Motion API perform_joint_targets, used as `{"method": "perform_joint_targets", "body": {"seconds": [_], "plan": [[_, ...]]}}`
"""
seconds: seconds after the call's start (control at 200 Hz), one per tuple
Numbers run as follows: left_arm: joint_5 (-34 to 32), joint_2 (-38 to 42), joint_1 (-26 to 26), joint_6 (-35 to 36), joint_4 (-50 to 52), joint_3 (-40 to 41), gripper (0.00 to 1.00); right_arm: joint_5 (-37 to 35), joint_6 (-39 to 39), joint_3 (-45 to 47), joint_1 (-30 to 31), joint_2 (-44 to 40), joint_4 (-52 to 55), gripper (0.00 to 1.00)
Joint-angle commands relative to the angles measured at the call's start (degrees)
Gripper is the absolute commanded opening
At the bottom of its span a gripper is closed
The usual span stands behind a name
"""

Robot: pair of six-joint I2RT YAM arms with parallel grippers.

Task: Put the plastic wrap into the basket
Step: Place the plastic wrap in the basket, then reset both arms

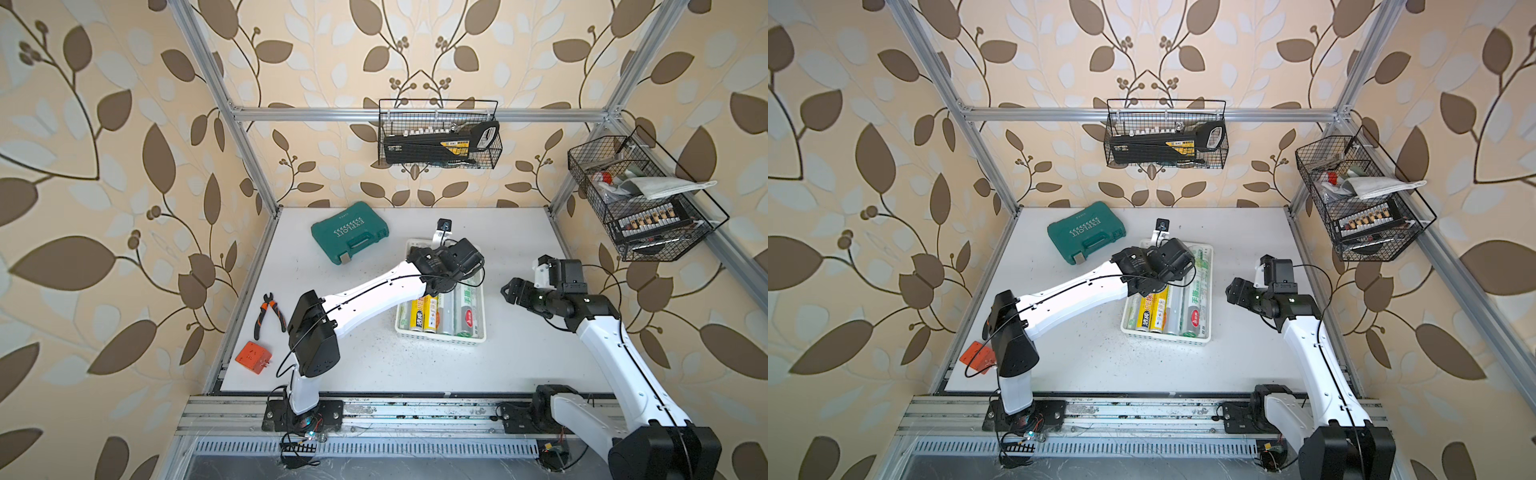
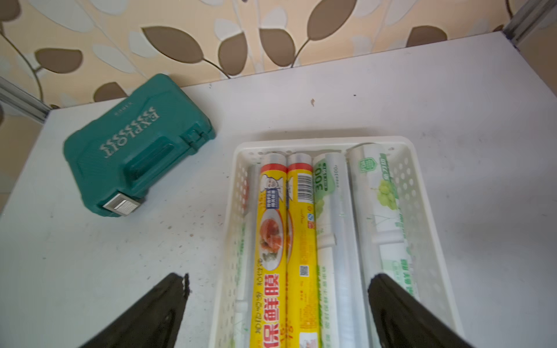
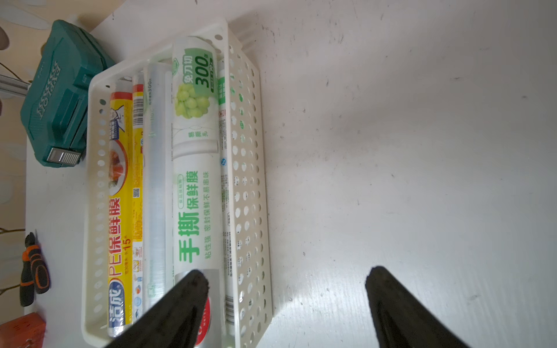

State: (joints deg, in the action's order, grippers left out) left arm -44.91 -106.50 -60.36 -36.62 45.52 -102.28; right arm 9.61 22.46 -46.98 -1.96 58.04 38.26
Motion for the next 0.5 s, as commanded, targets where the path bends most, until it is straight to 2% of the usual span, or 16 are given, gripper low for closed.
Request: {"method": "perform_joint_targets", "body": {"seconds": [0.0,0.185,0.335,0.39,0.495], "plan": [[-10.61,6.12,0.61,5.14,-3.79,5.09,0.99,-5.16,-1.36,2.47,-0.07,0.31,-5.69,0.89],[-15.64,14.66,4.39,5.36,-6.55,15.88,0.99,-8.58,-4.56,9.16,0.06,0.16,-19.64,0.9],[-13.33,23.31,11.67,4.53,-11.63,27.27,0.99,-11.13,-7.63,15.85,0.09,-2.41,-32.73,0.92],[-12.55,27.32,14.5,4.84,-14.24,31.56,0.99,-10.87,-9.22,17.32,0.13,-2.26,-36.82,0.99],[-8.35,33.03,20.67,7.57,-19.96,39.05,0.99,-11.14,-10.96,18.03,0.15,-0.39,-41.06,0.99]]}}
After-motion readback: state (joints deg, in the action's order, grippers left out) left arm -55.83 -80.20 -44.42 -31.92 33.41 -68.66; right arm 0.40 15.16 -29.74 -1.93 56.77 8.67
